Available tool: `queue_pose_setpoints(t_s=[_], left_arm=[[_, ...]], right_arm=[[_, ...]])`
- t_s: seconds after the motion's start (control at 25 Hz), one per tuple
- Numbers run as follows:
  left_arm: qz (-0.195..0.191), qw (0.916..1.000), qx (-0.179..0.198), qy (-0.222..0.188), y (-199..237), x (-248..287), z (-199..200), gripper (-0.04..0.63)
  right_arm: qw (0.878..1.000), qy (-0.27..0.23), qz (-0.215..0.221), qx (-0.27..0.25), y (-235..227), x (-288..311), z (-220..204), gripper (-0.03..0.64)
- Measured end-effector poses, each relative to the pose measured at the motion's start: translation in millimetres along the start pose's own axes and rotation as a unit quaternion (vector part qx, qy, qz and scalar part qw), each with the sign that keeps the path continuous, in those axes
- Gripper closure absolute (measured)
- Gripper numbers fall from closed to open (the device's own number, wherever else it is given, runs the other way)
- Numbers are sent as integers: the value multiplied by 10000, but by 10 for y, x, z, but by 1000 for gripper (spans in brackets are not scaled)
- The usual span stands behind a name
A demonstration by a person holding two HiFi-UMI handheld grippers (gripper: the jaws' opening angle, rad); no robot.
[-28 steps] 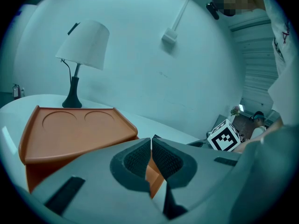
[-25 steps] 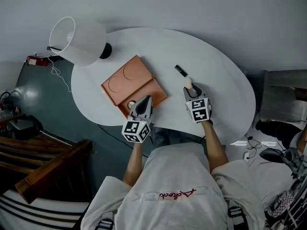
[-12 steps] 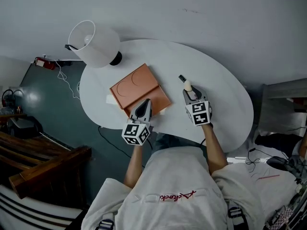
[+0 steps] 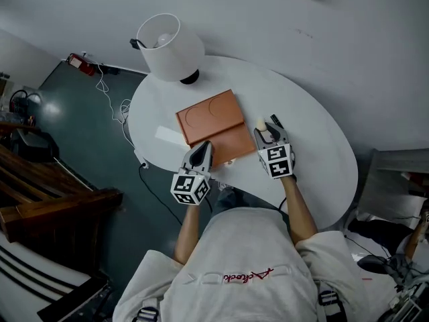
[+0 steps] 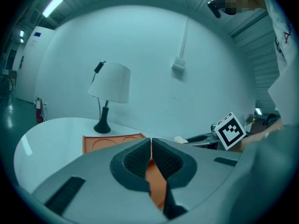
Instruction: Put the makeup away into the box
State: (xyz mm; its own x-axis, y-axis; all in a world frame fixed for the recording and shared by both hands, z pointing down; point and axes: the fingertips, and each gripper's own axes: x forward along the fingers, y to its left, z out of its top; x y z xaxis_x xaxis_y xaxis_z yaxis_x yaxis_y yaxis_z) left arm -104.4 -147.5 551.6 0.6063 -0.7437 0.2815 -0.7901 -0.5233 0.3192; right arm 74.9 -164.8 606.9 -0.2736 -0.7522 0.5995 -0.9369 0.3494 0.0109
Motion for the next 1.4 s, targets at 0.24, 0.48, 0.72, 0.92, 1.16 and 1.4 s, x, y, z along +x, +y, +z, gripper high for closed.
queue_pose_setpoints(t_s=[0.24,0.48,0.72,0.92,1.16,1.4], left_arm=[[707,9971,-170,-207,417,-461,3,580],[1267,9907,-349,-366,751,-896,-70,580],[1500,9864,-524,-412,910,-1080,-178,580],[1510,9857,-649,-382,936,-1084,-271,580],[1470,9855,-781,-316,949,-1013,-392,580],[1511,9843,-881,-243,1046,-973,-482,580]], right_arm=[[9962,28,741,-449,636,290,183,460],[9874,82,1325,-860,1234,488,254,460],[9800,310,1639,-1087,1549,581,120,460],[9746,594,1768,-1238,1659,602,-89,460],[9655,1054,1847,-1502,1646,699,-359,460],[9521,1624,1961,-1694,1653,841,-561,460]])
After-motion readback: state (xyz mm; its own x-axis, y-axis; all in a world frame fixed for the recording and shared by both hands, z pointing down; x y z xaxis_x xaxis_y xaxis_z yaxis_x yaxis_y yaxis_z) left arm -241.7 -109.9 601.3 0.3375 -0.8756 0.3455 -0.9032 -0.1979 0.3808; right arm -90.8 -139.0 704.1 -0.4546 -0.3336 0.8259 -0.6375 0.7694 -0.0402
